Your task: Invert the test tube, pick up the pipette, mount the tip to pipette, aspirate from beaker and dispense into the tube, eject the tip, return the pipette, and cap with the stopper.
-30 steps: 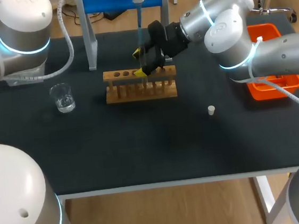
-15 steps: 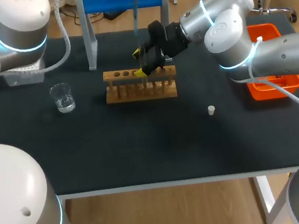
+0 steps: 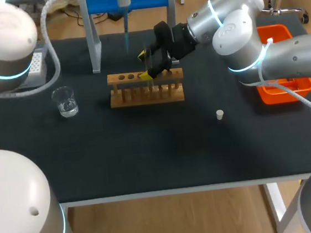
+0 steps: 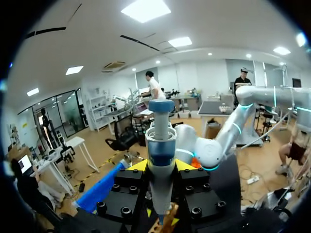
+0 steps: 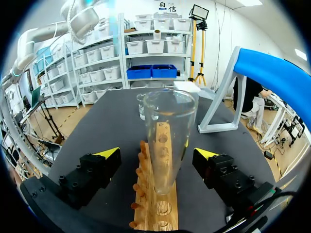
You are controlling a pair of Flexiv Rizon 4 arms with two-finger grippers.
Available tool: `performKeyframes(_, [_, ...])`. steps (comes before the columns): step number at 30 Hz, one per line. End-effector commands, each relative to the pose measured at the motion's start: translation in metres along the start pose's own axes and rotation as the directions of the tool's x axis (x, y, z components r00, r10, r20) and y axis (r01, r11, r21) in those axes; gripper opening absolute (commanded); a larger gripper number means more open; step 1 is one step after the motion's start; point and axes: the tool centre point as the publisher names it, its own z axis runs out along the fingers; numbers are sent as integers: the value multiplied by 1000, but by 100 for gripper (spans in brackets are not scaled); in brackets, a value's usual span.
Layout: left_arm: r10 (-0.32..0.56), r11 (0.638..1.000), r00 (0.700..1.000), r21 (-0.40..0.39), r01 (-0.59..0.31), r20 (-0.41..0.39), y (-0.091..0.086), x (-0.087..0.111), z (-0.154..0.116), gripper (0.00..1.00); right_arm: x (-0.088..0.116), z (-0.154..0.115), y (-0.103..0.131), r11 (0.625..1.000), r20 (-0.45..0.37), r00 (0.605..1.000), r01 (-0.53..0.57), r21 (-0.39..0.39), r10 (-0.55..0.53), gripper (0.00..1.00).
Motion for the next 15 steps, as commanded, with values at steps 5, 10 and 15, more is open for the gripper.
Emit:
performKeyframes(5, [-38,999,999,-21,38,11,30,29,-27,0,-1,0,0,1000,-4,1000,0,3,0,100])
performKeyframes(10, [-54,998,999,-35,55,6,42,50,-31,0,-1,0,0,1000,-4,1000,0,3,0,100])
performKeyframes(15, [-59,998,998,-7,59,-15,53,73,-31,0,-1,0,0,1000,-4,1000,0,3,0,100])
